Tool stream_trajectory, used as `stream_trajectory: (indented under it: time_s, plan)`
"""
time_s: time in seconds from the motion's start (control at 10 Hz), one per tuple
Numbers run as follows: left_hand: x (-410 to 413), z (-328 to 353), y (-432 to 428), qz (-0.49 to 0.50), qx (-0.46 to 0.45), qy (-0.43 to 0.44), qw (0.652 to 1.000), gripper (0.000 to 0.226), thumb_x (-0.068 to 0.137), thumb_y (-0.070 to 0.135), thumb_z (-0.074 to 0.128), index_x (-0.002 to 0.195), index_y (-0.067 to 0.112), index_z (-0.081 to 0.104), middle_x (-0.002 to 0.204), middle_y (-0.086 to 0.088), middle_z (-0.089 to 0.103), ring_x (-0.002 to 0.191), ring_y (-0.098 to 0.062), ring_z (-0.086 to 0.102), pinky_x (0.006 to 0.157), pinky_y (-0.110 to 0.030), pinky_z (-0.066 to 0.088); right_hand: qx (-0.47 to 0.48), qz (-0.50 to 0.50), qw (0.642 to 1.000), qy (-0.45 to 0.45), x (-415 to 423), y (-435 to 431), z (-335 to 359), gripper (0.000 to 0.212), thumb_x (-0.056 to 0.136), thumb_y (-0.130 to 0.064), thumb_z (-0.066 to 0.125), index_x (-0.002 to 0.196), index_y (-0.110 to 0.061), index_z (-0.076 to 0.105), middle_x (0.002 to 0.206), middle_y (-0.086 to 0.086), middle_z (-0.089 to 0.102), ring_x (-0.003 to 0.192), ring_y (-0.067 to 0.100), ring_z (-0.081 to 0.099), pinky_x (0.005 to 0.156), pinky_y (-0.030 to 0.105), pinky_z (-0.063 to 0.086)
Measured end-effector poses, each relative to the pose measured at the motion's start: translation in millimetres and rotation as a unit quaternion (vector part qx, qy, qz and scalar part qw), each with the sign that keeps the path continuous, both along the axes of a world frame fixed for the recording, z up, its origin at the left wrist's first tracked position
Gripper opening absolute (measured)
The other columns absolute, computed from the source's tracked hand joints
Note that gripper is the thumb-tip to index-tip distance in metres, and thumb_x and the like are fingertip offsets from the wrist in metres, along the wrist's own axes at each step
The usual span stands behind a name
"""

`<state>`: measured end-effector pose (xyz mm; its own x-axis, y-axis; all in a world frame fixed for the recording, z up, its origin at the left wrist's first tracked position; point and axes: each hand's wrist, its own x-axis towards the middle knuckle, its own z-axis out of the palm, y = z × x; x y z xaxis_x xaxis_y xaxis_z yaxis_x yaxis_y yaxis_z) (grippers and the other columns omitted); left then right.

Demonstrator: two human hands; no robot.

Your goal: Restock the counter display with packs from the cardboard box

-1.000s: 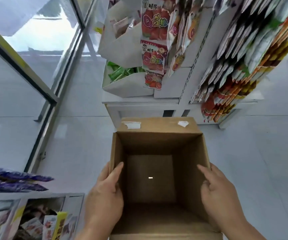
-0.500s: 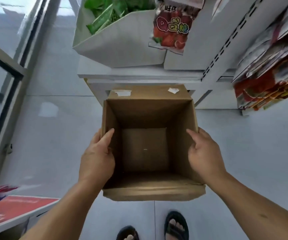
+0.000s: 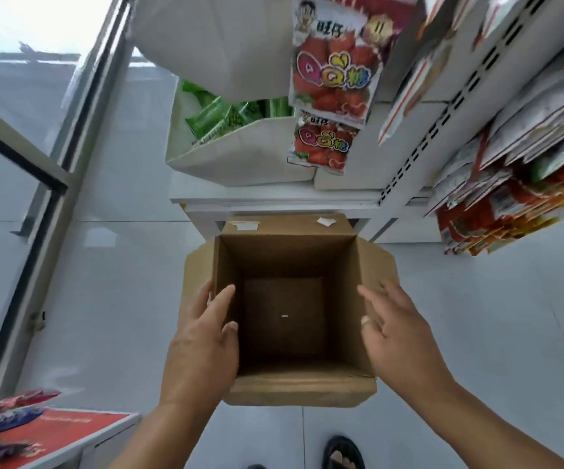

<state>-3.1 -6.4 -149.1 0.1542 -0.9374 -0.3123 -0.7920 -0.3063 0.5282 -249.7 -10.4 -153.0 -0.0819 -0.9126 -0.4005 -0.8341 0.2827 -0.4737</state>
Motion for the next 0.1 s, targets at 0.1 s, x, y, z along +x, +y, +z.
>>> stream_trajectory:
  time_s: [0.1]
  plan:
    - [-13.6, 75.3, 4.1, 0.014, -0.037, 0.031, 0.999, 0.052, 0.097, 0.019, 0.053, 0.145, 0.035, 0.04, 0.156, 0.016, 0.025, 0.136, -0.014, 0.04, 0.108, -0.023, 0.03, -0.034, -0.011, 0.998, -0.049, 10.0, 6.2, 76.1, 0.046, 0.103, -0.024, 0.042, 0.147, -0.036, 0.04, 0.159, -0.017, 0.02, 0.145, 0.003, 0.02, 0.115, 0.019, 0.02]
